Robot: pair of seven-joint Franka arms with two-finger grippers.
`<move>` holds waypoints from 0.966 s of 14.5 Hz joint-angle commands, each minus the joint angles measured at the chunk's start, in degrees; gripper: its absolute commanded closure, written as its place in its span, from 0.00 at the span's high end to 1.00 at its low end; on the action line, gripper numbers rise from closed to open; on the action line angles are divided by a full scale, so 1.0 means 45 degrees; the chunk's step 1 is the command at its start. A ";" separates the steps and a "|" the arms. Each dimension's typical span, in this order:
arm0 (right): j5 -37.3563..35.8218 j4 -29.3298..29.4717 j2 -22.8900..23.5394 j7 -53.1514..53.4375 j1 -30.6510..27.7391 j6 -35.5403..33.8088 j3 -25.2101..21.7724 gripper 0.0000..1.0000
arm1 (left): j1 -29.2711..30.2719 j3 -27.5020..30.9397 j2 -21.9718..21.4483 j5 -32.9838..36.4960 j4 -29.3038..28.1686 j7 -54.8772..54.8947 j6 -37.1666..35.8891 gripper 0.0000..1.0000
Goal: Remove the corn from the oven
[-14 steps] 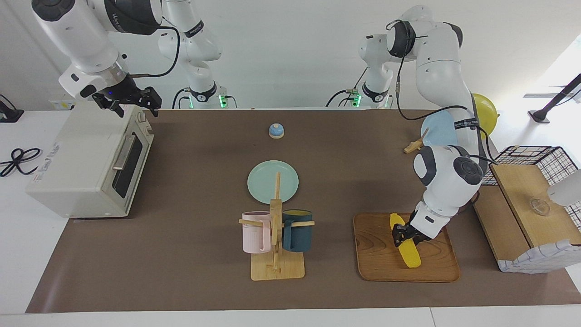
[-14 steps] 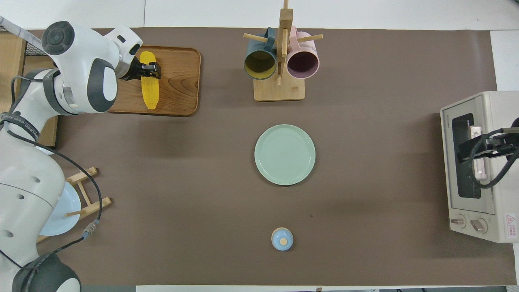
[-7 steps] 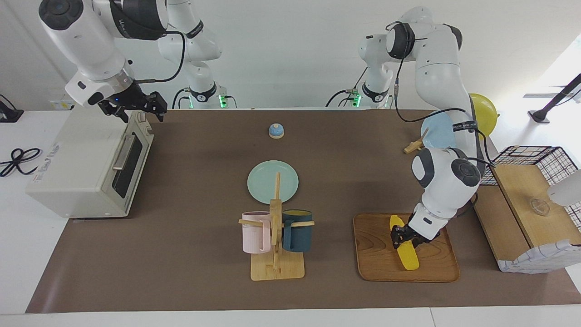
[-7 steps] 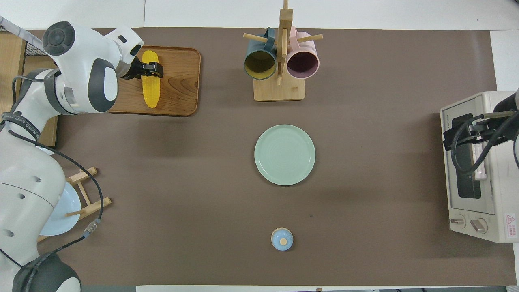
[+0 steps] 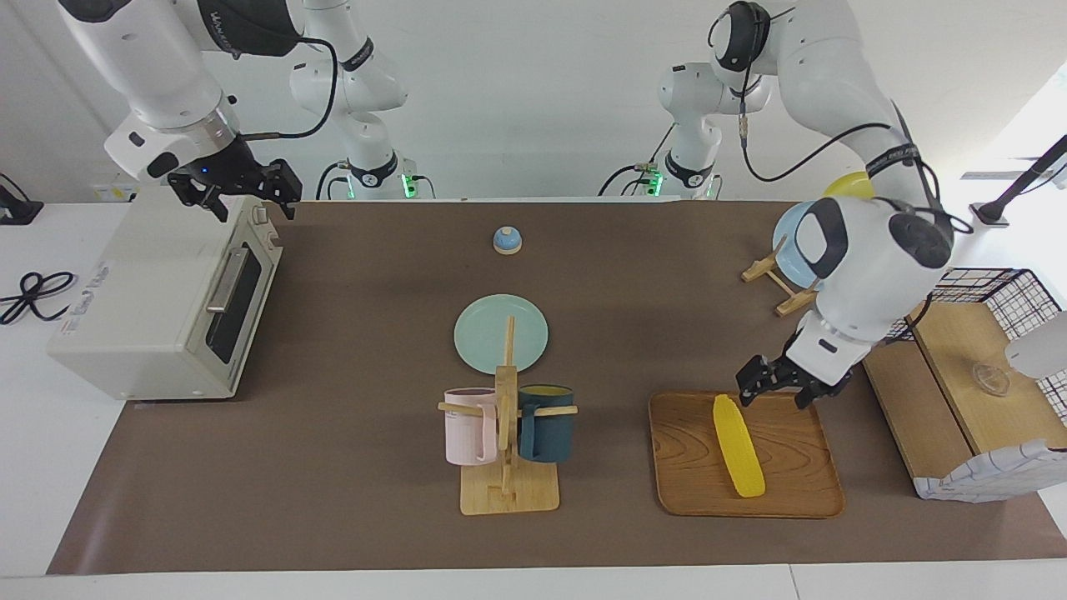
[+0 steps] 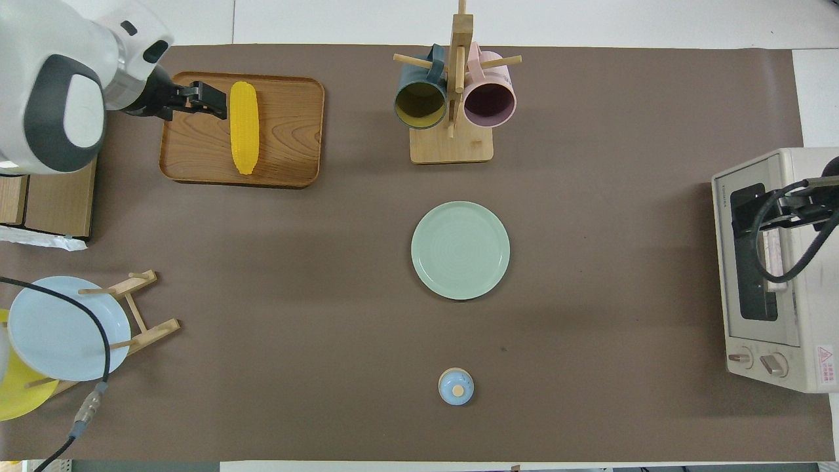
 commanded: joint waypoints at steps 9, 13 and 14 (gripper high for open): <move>0.0275 -0.0326 -0.0283 -0.0092 -0.0129 0.0303 0.0091 1.00 | 0.0459 0.0306 -0.6225 0.0879 -0.2212 -0.0337 -0.6997 1.00; 0.0275 -0.0287 -0.0283 -0.0074 -0.0130 0.0283 0.0091 1.00 | 0.0538 0.0325 -0.6972 0.0879 -0.3310 -0.0356 -0.6964 1.00; 0.0275 -0.0268 -0.0283 -0.0054 -0.0129 0.0283 0.0072 1.00 | 0.0518 0.0306 -0.6953 0.0879 -0.3349 -0.0298 -0.6400 1.00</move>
